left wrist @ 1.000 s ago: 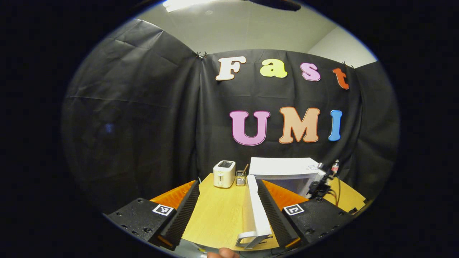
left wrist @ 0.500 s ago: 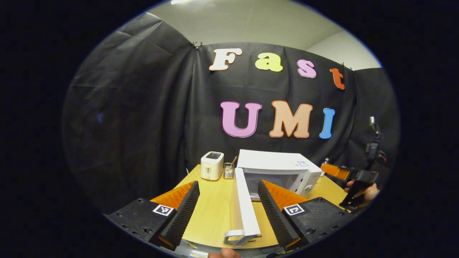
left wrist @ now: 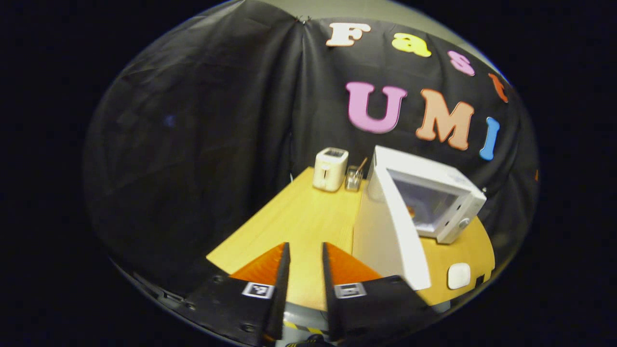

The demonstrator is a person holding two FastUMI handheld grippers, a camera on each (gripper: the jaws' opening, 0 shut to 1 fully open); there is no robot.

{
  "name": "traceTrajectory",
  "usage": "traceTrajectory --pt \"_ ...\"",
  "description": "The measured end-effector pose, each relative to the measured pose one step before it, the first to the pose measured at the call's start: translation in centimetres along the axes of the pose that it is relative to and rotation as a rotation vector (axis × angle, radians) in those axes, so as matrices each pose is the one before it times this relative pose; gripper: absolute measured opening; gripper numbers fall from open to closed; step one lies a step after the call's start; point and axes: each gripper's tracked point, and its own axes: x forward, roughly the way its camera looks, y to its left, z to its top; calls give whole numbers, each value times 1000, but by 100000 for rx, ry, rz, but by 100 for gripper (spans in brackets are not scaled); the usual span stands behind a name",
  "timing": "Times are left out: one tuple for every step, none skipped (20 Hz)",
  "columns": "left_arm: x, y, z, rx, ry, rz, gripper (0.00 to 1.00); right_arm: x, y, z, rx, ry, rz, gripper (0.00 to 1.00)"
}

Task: Open the microwave oven with the left hand, put the food in, and close the microwave oven.

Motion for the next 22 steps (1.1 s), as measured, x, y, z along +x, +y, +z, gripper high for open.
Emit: traceTrajectory --pt "69 -308 -1713 -7009 5959 -658 3 -333 -231 478 -1556 -881 144 90" --pt "394 -691 -1428 -6428 4036 -2464 2 -152 -361 569 -766 -987 -10 91" --pt "167 -1047 -1096 -4052 2975 -2645 1 26 -319 345 -473 -633 -15 91" --pt "596 -888 -611 -2034 1139 -1395 1 31 -631 351 -33 -914 -577 91" --pt "561 -192 -722 483 1207 2087 1 118 -459 103 934 -625 -436 91" --pt "187 -525 -292 1110 611 -418 1 314 -316 -41 1020 589 494 91" --pt "-350 -1048 -314 1030 470 -1754 1 80 -72 -164 340 729 720 91" --pt "-315 -1342 271 607 -502 -2605 1 144 -462 256 -730 -524 -78 91" --pt "-10 -1193 -204 1203 -338 -1875 1 165 -482 665 -978 -1073 -39 91" --pt "0 -1048 -105 1744 -326 -1058 1 -167 -280 450 -769 -901 113 91" --pt "163 -1106 -75 1716 -54 -353 1 -83 -230 214 -344 -231 30 91" --pt "477 -1104 -158 1799 -278 -827 1 -91 -366 195 80 115 -126 91" --pt "127 -1024 -452 793 364 -1585 0 158 -328 244 -1 -278 -147 91" --pt "223 -1324 -179 -50 222 -2014 1 -38 -562 204 -452 -216 -531 91" --pt "404 -1128 -121 32 387 -1661 0 67 -343 28 -825 20 -338 91" --pt "584 -1089 -38 420 105 -1442 0 84 -591 89 -927 110 -628 91" --pt "576 -1162 -113 931 98 -1238 1 93 -669 4 -546 161 -636 91" --pt "629 -1099 181 1346 281 -908 1 111 -675 155 64 134 -517 91" --pt "719 -1172 -112 1384 52 -897 1 -1 -776 -4 64 1 -524 91" --pt "704 -922 171 1076 -337 -941 1 215 -787 141 -158 -77 -576 91" --pt "615 -1068 211 937 -531 -1102 1 184 -724 119 -342 -36 -522 91" --pt "567 -784 200 790 -667 -533 1 -31 -799 227 -419 -379 -539 91"
